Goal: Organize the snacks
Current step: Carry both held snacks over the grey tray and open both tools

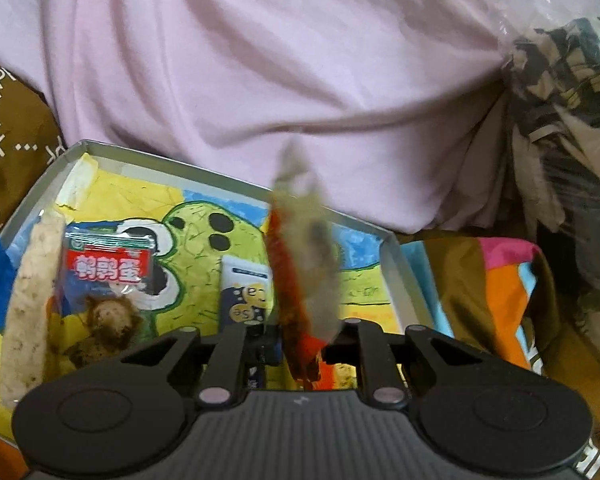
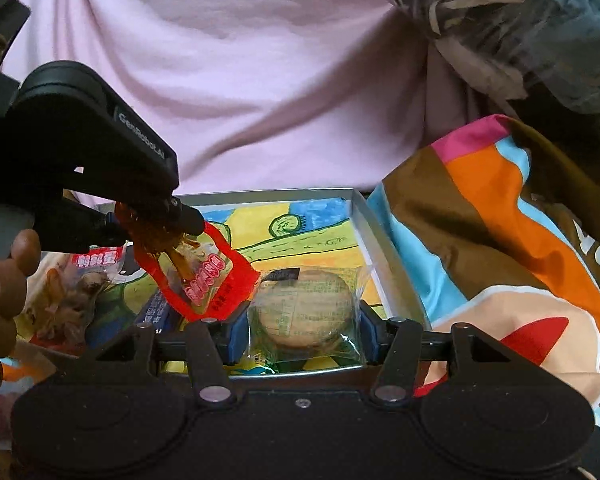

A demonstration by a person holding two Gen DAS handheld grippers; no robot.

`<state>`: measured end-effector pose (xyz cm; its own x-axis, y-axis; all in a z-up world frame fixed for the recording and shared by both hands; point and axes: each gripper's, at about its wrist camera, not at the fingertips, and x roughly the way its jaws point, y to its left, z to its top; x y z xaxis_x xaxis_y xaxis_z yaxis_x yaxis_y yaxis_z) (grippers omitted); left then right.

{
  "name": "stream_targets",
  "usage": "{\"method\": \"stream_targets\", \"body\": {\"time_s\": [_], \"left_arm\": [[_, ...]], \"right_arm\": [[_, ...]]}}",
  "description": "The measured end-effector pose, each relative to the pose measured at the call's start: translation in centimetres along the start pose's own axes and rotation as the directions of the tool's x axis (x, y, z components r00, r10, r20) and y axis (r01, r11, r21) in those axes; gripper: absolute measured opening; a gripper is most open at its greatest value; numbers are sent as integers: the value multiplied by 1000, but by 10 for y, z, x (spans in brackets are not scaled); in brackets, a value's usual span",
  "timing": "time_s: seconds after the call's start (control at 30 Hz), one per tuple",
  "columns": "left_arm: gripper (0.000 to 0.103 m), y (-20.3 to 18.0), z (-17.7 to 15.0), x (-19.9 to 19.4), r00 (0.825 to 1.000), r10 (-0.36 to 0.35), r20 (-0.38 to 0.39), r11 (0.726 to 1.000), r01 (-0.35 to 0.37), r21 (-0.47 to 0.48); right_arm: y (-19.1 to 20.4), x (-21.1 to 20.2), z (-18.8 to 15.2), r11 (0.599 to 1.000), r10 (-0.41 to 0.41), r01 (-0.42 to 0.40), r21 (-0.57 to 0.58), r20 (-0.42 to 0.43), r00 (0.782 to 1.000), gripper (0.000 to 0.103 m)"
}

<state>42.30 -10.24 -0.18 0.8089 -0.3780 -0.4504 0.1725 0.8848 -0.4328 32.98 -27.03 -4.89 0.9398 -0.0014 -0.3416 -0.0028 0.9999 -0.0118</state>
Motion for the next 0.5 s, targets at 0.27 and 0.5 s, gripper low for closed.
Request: {"method": "stream_targets", "body": {"time_s": [0.27,0.5], "left_arm": [[80,12,-1,-3,996,82,-32,996,-83,-24],[101,22,7,-15,983,183,-3,982,-183,-50]], "right_arm": [[0,-4,1,1000,-6,6,8,18,1000,83],[4,-16,6,1000,-6,5,15,37,999,98]]}}
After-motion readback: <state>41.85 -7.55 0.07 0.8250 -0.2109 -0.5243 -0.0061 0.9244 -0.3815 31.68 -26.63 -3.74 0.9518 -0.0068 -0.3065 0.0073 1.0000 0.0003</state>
